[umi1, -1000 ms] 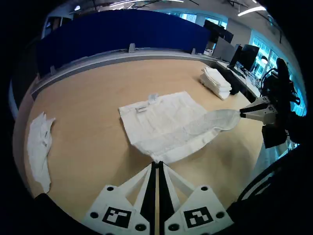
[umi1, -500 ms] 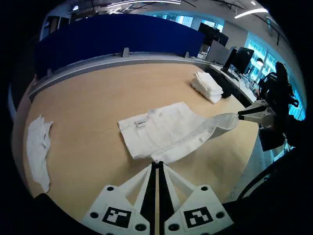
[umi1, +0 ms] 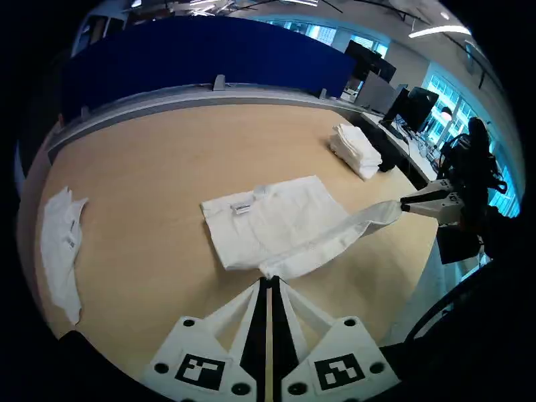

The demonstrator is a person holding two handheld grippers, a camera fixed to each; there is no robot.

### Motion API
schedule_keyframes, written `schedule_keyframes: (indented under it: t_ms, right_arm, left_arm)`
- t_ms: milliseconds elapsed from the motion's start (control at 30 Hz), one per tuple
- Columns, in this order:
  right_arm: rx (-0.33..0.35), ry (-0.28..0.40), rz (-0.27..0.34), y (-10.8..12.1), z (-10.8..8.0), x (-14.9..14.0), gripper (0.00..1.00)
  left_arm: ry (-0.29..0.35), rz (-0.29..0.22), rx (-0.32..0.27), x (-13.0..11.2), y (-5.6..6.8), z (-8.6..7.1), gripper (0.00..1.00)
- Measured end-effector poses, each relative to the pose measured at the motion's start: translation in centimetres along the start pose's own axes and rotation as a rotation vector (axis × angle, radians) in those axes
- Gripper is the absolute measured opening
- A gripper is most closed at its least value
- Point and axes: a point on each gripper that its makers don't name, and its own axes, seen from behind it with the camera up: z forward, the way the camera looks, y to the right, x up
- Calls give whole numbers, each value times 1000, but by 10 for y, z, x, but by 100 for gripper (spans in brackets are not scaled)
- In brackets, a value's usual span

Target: Fold towel

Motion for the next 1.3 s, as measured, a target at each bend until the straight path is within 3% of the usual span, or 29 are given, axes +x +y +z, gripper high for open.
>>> schedule_keyframes:
  t_ms: [333,767,1067,1300]
  right_arm:
    - [-4,-27,-27,21,29,17,14]
    - [-14,-60,-25,59,83,38,14]
    - [-14,-107,15,68,110,21,14]
    - [-25,-115,11,72,120,14,14]
  left_arm:
    - [-1,-40,2,19,-18,16,5]
    - [-15,-109,22,36,-41,56,5]
    - [-75,-135,37,27,-62,94,5]
    - [-78,-154,41,25,-71,110,6]
